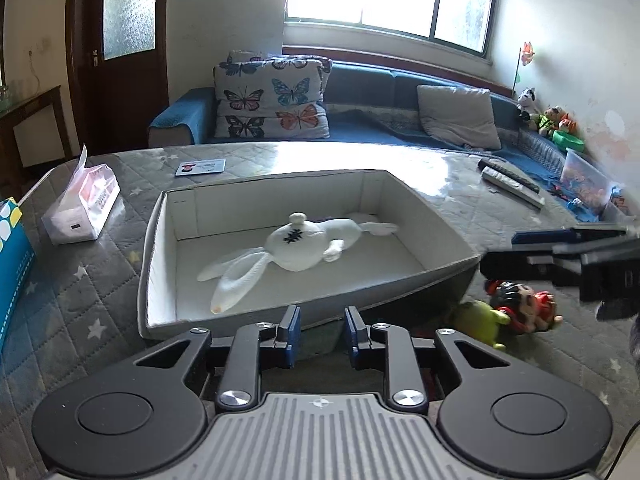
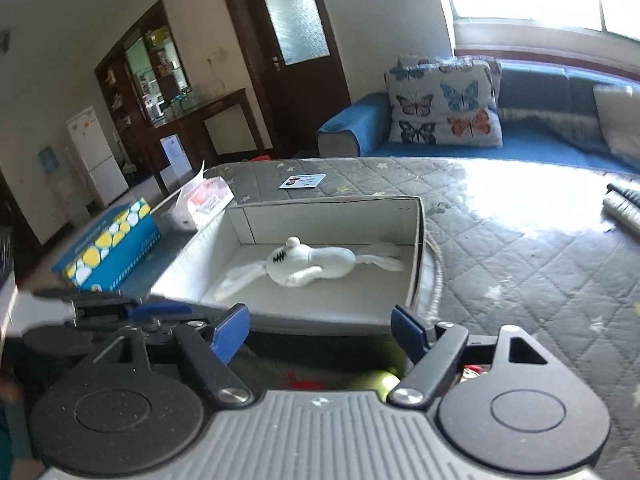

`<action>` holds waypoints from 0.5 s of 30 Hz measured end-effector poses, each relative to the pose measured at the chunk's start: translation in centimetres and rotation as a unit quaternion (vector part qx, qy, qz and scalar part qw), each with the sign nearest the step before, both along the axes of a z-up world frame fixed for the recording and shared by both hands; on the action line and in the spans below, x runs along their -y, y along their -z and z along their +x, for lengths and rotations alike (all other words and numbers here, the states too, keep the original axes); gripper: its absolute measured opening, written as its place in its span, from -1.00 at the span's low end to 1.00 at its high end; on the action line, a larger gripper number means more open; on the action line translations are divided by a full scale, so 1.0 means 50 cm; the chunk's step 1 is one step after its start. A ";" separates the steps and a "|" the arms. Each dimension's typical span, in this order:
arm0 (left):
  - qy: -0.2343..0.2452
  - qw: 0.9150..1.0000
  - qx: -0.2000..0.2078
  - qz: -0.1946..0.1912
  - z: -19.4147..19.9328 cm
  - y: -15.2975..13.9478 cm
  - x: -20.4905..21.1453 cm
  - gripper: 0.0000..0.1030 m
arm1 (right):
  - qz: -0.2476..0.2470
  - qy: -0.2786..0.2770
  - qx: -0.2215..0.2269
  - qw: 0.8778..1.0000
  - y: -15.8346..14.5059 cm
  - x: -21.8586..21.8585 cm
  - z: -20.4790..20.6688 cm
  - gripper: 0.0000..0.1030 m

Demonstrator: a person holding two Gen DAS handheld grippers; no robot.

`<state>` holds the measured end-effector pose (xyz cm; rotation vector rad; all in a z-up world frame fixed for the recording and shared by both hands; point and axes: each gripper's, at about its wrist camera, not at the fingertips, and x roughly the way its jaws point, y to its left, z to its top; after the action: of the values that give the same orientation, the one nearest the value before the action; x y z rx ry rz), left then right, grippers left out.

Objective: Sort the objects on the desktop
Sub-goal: 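Withdraw both grippers from the shoebox toward the remaining toys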

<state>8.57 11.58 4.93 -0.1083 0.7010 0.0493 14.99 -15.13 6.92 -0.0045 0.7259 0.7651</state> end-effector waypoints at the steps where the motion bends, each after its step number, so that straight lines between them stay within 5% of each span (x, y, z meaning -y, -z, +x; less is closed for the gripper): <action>1: 0.004 1.000 0.002 -0.003 -0.007 -0.001 0.007 -0.49 | -0.005 -0.003 0.009 1.000 0.000 0.011 -0.016 0.62; 15: 0.047 0.997 -0.009 -0.059 -0.059 0.049 0.087 -0.49 | -0.049 -0.021 0.045 0.998 0.058 0.081 -0.145 0.64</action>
<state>5.63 7.25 2.48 -0.1875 0.7259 -0.0802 7.72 -19.16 4.01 -0.1415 0.6787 0.7635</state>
